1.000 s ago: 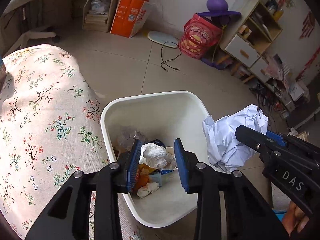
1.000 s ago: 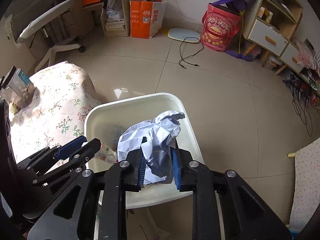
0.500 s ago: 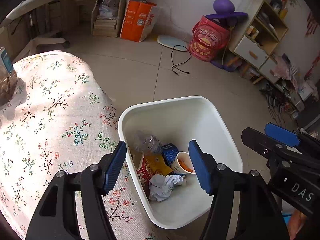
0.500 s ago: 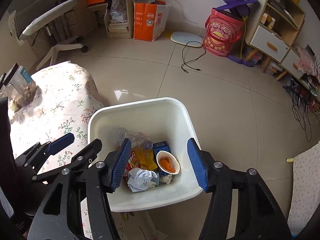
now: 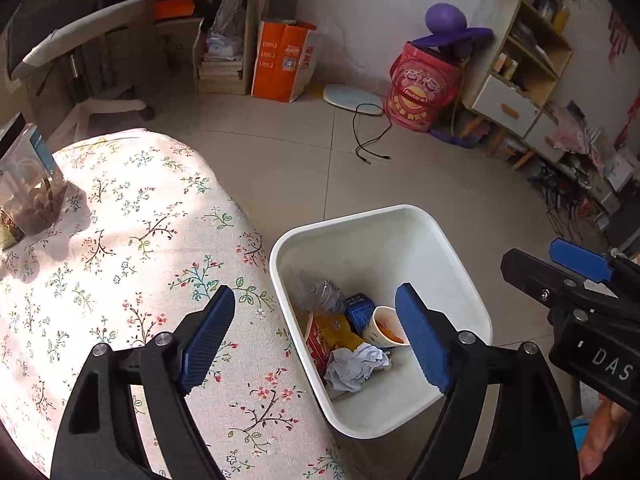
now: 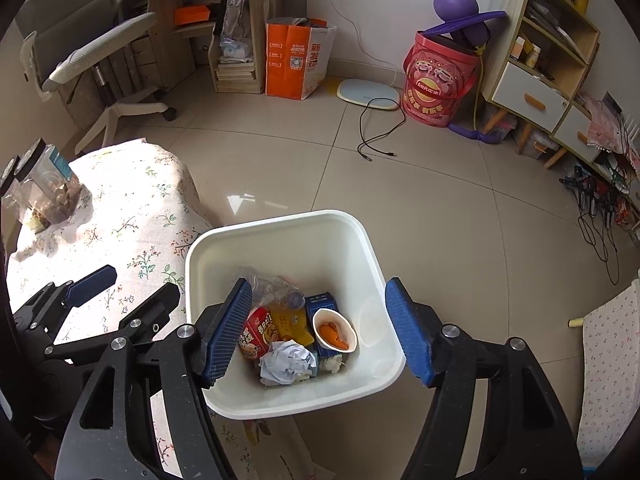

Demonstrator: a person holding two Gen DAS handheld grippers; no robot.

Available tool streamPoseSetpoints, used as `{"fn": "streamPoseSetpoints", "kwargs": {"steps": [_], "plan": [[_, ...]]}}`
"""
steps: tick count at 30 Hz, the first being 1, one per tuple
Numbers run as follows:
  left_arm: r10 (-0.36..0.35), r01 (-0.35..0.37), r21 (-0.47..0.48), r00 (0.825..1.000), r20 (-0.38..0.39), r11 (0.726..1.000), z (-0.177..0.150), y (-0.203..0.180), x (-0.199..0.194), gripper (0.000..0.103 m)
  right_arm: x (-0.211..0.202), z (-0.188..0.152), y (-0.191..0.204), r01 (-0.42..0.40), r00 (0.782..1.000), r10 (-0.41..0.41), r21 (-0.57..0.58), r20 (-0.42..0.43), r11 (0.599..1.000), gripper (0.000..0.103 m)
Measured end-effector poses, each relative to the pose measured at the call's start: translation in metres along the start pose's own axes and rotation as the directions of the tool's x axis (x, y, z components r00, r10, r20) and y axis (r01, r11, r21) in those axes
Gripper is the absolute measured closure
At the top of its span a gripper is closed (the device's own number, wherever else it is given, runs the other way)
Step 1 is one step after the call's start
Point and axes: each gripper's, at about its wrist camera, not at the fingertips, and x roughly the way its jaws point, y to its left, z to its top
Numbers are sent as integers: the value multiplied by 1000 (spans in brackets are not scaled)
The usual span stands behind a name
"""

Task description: Collect trash

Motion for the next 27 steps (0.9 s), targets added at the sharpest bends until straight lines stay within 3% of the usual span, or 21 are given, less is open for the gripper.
{"fn": "streamPoseSetpoints", "kwargs": {"steps": [8,16,24,27], "plan": [[57,-57,10,998,28,998,2,24,-46,15,-39,-6,11,-9,996,10,-6,91,1000,27],[152,-156,49,985,75,987,-20,40,-94,15,-81,-33,24,-64,985,63,2,159,998,25],[136,-134,-26,986,100,991,-60,48,-146,13,-118,-69,43,-116,972,116,-8,203,993,19],[134,-133,-23,985,111,991,-74,44,-162,13,-131,-84,49,-95,970,96,-14,224,995,15]]}}
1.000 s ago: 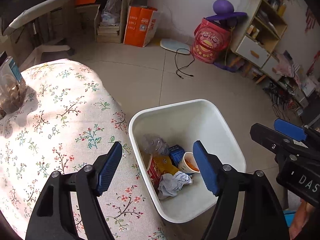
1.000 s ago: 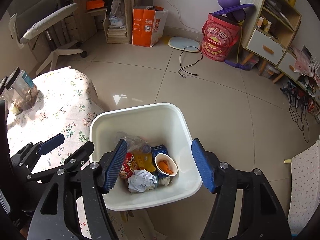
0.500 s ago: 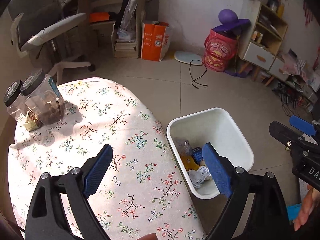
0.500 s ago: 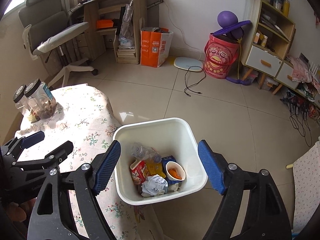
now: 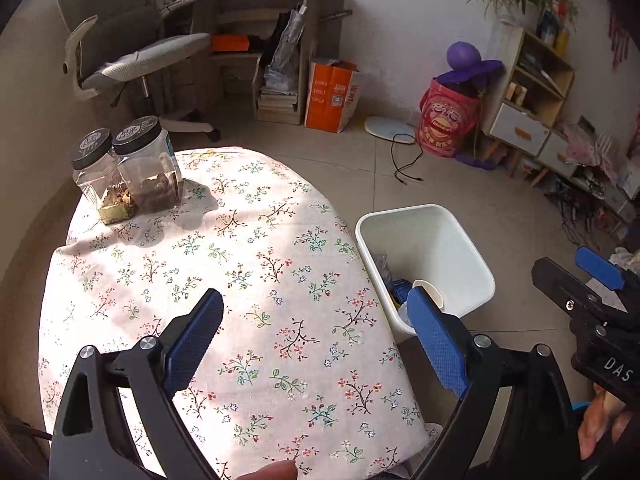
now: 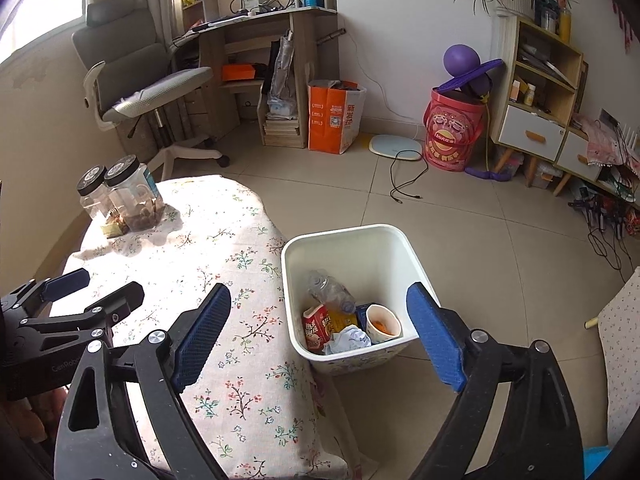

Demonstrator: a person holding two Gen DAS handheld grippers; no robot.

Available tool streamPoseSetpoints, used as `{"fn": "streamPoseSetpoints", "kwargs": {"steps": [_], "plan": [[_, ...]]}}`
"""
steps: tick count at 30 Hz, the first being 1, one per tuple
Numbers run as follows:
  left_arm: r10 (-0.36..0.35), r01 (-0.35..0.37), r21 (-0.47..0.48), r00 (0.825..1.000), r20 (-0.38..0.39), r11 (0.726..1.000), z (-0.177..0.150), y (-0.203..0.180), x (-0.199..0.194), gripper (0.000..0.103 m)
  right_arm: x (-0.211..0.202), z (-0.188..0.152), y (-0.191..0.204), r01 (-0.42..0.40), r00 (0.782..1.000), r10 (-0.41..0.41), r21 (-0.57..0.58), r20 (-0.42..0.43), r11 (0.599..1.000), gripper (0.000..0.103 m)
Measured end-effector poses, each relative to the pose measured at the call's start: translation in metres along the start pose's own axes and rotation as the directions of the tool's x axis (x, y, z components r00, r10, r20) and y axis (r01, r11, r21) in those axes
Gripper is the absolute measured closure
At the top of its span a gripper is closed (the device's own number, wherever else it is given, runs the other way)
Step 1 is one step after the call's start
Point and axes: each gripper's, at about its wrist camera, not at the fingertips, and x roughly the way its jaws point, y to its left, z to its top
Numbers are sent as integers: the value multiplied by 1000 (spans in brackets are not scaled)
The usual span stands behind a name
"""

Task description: Collect trash

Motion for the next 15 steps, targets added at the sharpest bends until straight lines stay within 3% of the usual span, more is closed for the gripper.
{"fn": "streamPoseSetpoints", "kwargs": {"steps": [6,15], "plan": [[-10,10,11,1000,12,1000,-21,-2,-28,12,-34,-27,6,91,995,-89,-33,53,995,7],[23,-23,-4,999,24,1000,-48,-4,-61,9,-59,-57,16,52,998,-51,-26,39,998,7]]}}
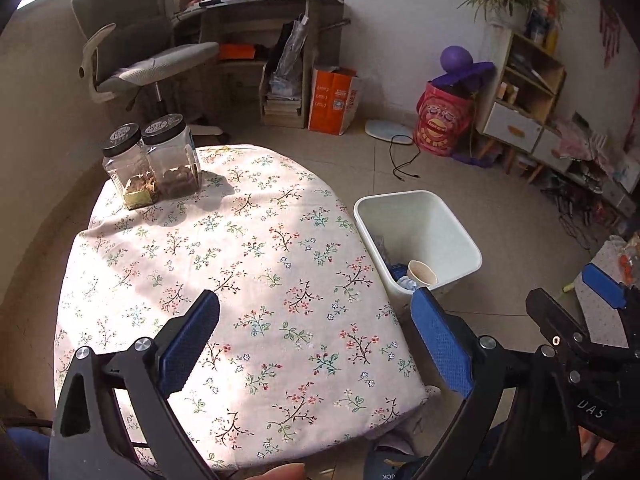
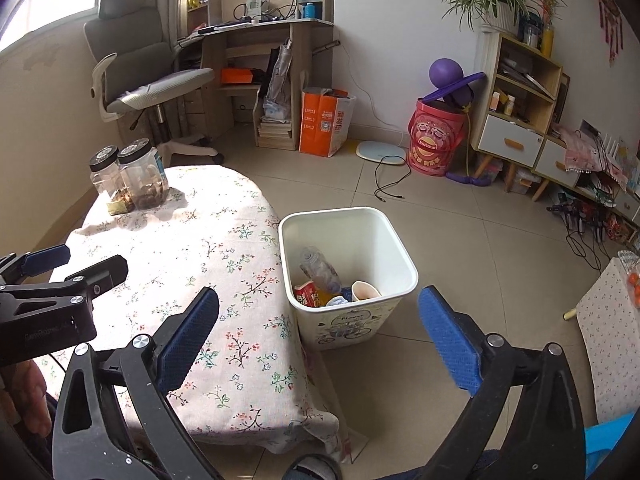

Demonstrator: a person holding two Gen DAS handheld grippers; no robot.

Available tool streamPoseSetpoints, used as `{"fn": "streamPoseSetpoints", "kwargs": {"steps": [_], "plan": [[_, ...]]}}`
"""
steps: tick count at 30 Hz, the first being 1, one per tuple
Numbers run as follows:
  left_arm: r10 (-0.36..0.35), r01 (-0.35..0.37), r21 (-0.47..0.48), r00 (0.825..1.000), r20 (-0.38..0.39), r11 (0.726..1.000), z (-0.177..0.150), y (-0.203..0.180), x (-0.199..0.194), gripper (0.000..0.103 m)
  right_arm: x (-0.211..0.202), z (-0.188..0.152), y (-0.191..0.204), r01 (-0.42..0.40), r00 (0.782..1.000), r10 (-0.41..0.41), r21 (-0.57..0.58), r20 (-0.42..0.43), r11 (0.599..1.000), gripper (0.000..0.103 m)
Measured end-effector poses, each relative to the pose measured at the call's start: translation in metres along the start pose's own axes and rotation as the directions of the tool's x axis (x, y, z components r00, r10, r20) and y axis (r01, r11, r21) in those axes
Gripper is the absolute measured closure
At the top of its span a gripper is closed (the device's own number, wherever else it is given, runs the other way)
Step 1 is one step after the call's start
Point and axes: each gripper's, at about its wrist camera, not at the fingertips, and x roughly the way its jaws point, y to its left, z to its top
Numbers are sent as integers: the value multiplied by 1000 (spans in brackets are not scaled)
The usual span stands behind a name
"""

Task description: Collect trash

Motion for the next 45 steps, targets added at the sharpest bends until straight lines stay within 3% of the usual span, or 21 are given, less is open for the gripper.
{"fn": "streamPoseSetpoints", "kwargs": {"steps": [9,14,45], "plan": [[106,-104,-42,993,48,994,-31,21,-24,7,-8,-17,22,-71,997,71,-60,0,996,7],[92,-90,-80,996,16,993,-36,33,-20,7,-10,-18,27,-87,996,87,-72,-4,994,7],[126,-121,-96,991,45,988,-33,42,-24,7,-8,-18,43,-92,996,92,-130,-3,987,7]]}}
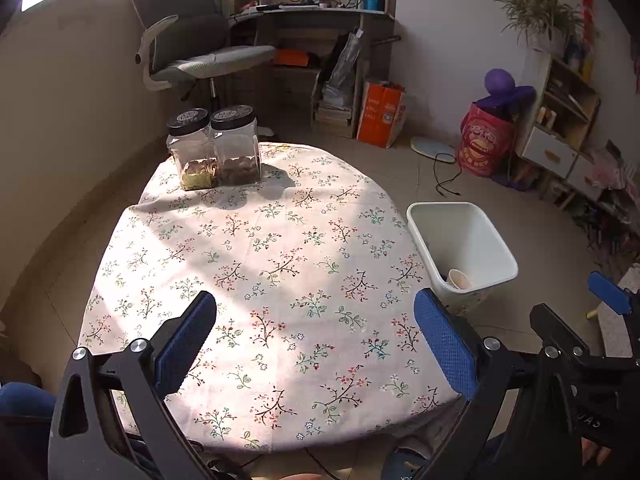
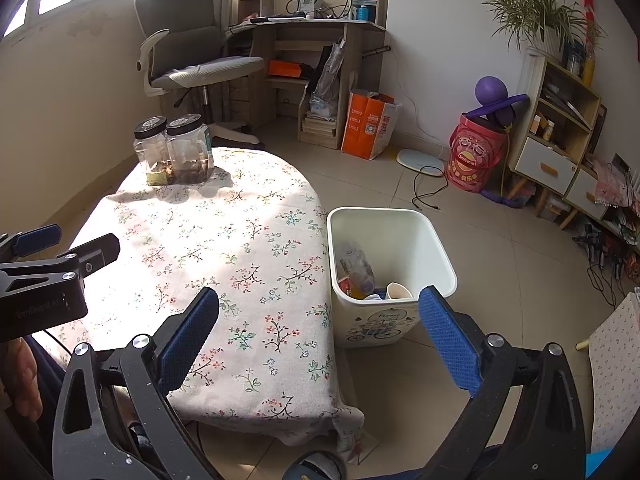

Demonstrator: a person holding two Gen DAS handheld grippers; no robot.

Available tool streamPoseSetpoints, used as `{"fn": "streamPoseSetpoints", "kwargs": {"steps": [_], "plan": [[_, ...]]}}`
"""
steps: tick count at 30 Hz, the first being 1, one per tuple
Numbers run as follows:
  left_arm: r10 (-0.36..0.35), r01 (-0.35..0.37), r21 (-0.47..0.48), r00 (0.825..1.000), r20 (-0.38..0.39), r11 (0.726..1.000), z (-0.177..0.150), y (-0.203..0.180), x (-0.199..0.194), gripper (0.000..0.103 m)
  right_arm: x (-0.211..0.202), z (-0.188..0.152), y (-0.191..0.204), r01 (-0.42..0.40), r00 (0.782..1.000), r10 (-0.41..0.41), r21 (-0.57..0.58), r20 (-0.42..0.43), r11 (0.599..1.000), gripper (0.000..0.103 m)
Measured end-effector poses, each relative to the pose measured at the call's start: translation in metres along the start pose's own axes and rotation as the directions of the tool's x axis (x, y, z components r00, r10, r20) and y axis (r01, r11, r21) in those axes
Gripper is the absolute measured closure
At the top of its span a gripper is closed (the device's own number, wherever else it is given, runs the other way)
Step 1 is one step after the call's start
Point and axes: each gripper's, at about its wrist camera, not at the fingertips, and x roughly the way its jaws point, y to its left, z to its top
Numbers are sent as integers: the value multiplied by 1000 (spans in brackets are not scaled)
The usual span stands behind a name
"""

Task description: Collect trash

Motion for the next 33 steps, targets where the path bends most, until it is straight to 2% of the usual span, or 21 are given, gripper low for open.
{"fn": "streamPoseSetpoints", "kwargs": {"steps": [28,33], "plan": [[26,-26,19,999,39,999,3,-2,-5,7,2,-1,-3,-10,1000,10,7,5,1000,7],[50,-52,25,996,70,998,4,-3,-8,7,4,-4,-3,-13,1000,13,10,7,1000,7]]}}
